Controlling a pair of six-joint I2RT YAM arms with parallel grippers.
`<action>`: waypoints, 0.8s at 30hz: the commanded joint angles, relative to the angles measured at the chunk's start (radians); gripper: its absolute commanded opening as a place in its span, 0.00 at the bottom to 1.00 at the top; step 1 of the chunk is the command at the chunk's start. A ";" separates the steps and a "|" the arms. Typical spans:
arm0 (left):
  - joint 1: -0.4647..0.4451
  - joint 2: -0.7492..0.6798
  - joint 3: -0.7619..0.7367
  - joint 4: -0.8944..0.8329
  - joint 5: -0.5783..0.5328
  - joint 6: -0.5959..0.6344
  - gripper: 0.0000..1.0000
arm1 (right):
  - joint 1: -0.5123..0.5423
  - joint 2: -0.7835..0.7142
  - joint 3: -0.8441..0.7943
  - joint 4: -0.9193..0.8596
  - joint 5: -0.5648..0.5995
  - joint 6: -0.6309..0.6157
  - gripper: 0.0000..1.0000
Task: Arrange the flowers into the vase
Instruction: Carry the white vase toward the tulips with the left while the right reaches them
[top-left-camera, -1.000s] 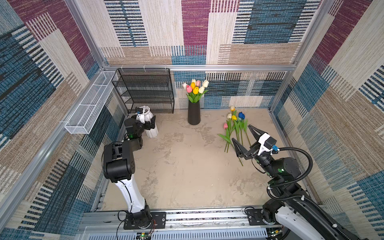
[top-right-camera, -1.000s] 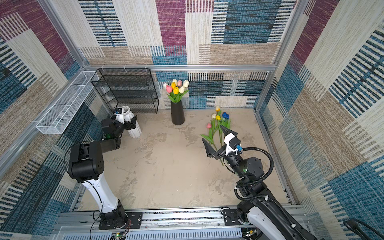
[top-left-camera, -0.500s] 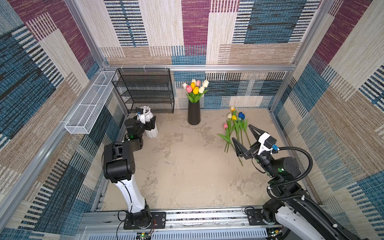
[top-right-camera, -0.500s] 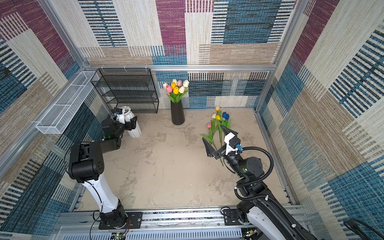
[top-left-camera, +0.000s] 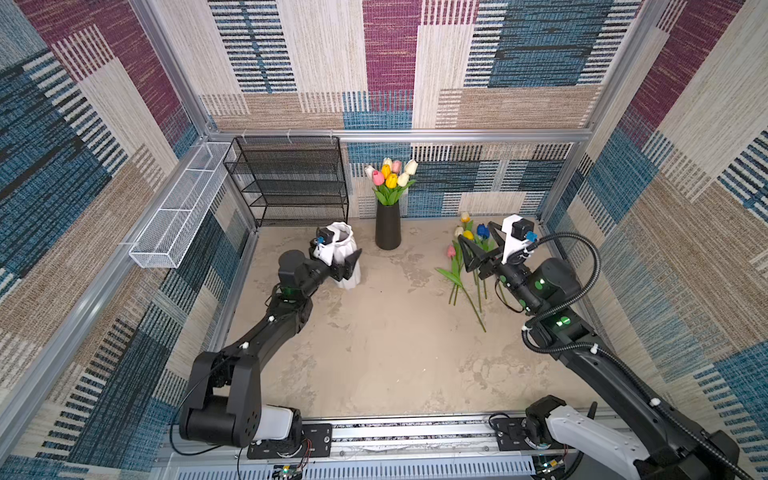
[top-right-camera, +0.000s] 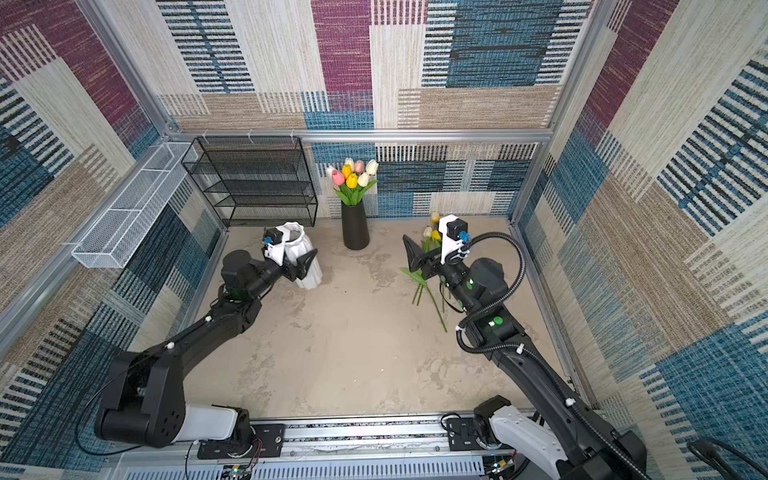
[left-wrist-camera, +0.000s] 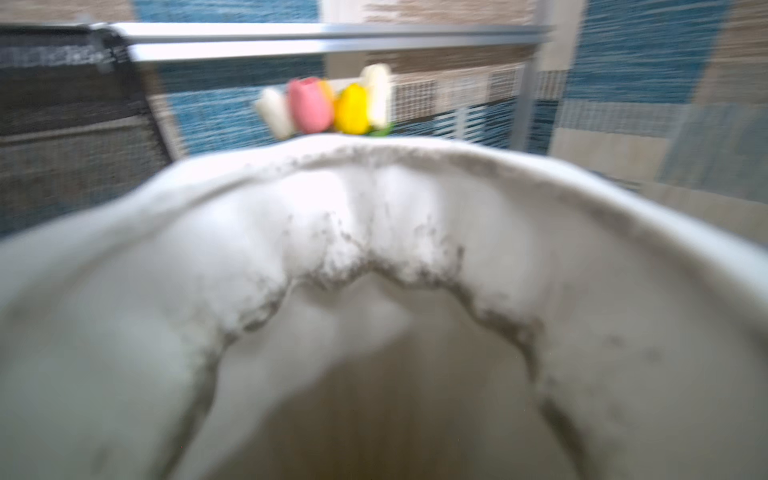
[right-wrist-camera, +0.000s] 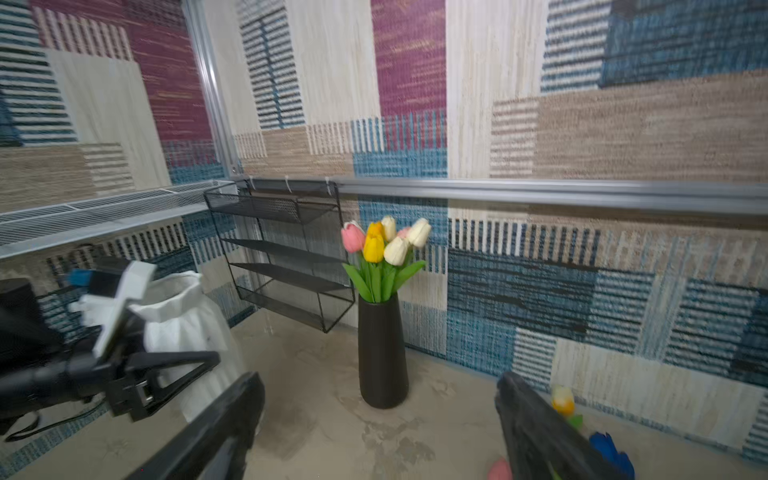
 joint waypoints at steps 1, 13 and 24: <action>-0.124 -0.073 -0.041 0.006 -0.023 -0.014 0.30 | -0.119 0.077 0.073 -0.146 -0.125 0.154 0.87; -0.534 0.136 -0.039 0.177 -0.207 -0.019 0.27 | -0.282 0.269 0.225 -0.416 -0.190 0.128 0.54; -0.552 0.226 -0.049 0.300 -0.247 0.005 0.28 | -0.281 0.345 0.233 -0.540 -0.234 0.048 0.45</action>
